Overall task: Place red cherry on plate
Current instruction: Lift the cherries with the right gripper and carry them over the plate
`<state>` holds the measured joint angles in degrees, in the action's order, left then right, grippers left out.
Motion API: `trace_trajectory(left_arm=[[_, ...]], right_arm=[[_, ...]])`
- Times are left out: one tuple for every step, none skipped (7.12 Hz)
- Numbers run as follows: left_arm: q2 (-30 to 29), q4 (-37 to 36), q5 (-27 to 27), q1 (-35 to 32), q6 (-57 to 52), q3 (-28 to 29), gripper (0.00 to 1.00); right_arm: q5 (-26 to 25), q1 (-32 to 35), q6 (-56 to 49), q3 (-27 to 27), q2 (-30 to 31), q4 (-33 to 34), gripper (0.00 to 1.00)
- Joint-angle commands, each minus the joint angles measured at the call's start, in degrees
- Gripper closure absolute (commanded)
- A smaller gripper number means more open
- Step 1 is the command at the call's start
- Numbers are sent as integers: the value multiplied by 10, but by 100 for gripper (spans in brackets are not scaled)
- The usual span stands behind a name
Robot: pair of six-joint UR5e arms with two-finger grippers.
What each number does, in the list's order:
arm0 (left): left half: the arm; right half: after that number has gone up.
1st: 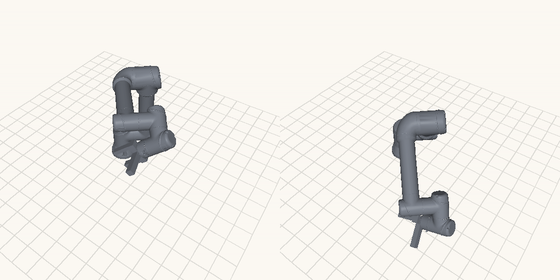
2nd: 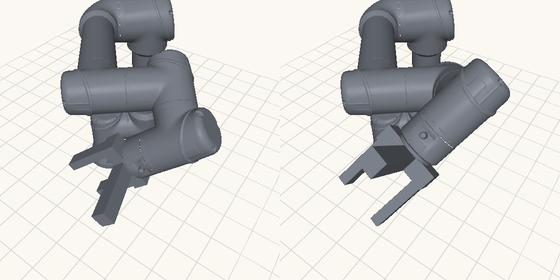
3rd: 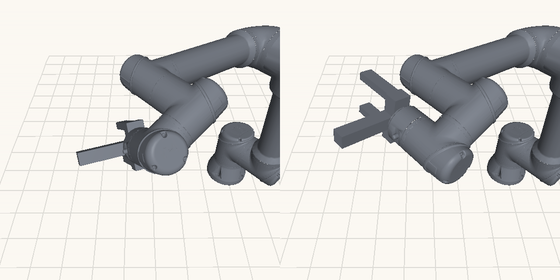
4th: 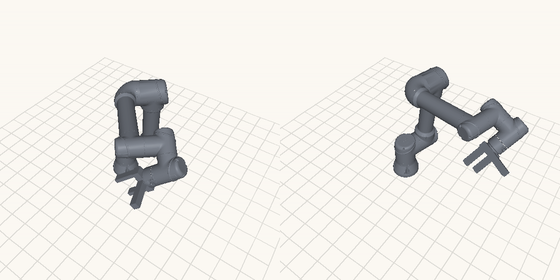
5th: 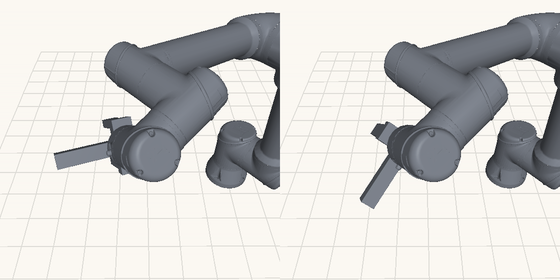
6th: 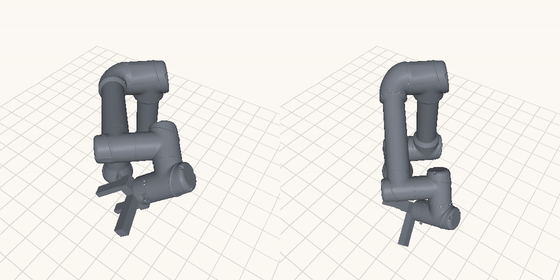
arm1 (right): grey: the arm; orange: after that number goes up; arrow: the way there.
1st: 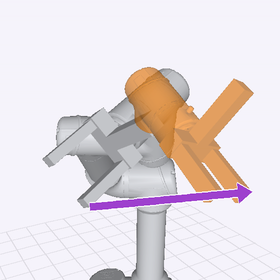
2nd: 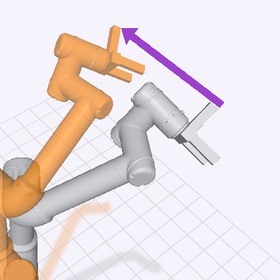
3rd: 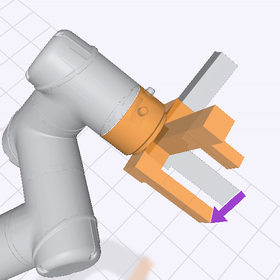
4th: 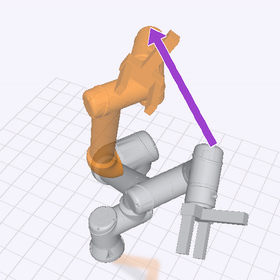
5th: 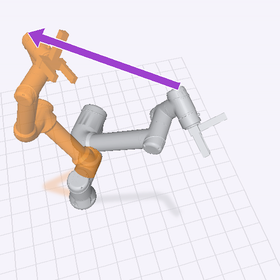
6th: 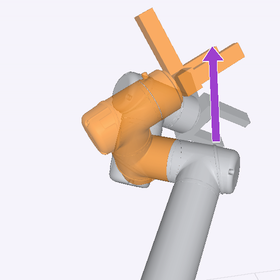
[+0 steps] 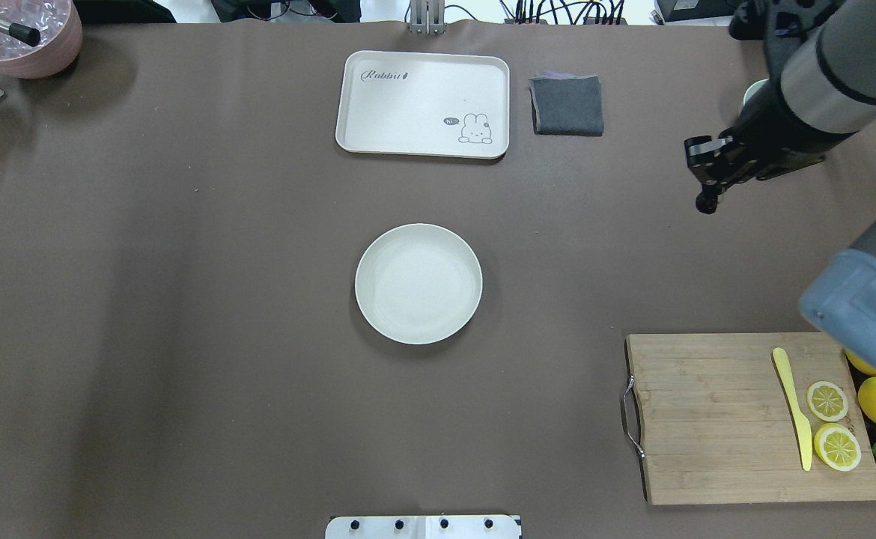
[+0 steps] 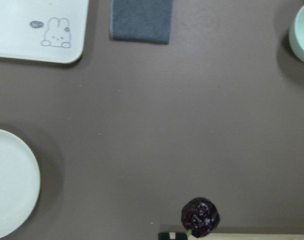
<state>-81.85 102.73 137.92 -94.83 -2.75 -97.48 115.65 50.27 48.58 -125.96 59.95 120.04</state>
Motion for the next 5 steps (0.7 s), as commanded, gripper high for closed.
trace_trajectory(left_arm=[[0,-3,5,0,45,-2,2],[0,-4,4,1,63,3,2],[-1,-8,3,2,64,5,2],[0,-9,5,1,64,-2,2],[1,-12,6,1,64,1,2]], right_arm=[[-89,-115,50,74,-126,20,100],[-127,-159,70,137,-181,19,100],[-152,-184,82,188,-219,13,100],[-168,-202,106,215,-222,-14,100],[-176,-213,117,244,-222,-21,100]])
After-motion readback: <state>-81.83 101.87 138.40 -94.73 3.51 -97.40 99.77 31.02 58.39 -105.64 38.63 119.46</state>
